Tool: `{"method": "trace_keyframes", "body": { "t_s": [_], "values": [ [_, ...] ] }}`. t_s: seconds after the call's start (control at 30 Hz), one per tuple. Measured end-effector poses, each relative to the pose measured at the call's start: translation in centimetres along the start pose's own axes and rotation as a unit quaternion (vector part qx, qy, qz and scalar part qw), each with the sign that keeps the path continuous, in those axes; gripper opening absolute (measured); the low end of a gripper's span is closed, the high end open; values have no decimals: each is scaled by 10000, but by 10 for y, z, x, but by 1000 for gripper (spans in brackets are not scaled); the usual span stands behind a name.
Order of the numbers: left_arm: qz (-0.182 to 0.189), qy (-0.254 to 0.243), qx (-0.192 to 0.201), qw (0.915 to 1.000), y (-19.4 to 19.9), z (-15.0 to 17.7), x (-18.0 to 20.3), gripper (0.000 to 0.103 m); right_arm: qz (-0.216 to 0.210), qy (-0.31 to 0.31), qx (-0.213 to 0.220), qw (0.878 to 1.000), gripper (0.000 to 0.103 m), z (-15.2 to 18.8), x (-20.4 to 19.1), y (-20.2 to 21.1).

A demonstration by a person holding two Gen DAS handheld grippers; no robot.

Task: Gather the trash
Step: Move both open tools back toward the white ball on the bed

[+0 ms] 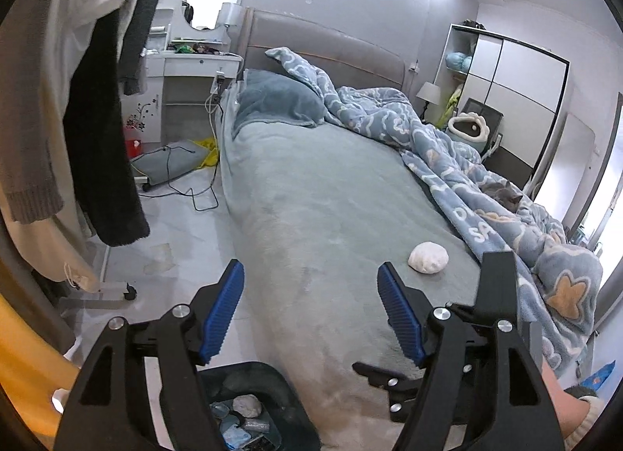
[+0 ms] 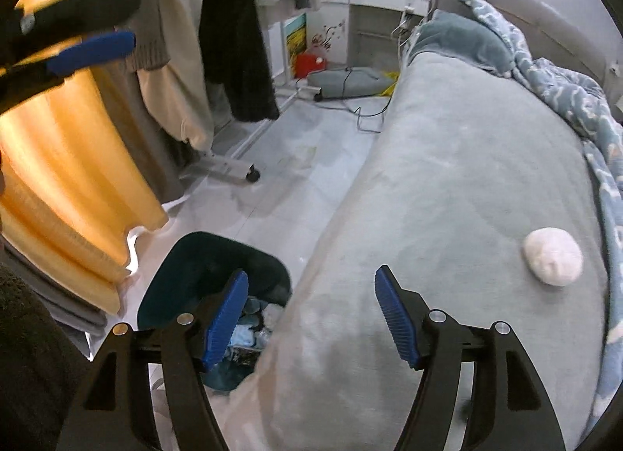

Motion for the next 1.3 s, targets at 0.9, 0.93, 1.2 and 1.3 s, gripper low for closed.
{"method": "trace_keyframes", "body": {
  "t_s": [0.9,0.93,1.2,1.3],
  "values": [
    [261,305,-332,9986,-61,17,49,75,59,109,266,9996,81,41,66,29],
    [263,332,-341,9985,-62,18,49,75,37,153,302,9994,82,42,66,32],
    [222,358,-454,9981,-79,22,47,76,-43,342,249,9991,82,59,75,41],
    [215,360,-499,9979,-85,23,45,76,21,332,227,9992,82,66,85,39]
  ]
}}
Point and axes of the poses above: each gripper's, at about its wrist camera, not at the fingertips, and y roughly against the way its jaws point, x to its right, z to its underside, the point moved 10 cm from there along -y, roughly the way its jaws point, and after that the axes turned 8 degrees about y, right-handed, at the moved point
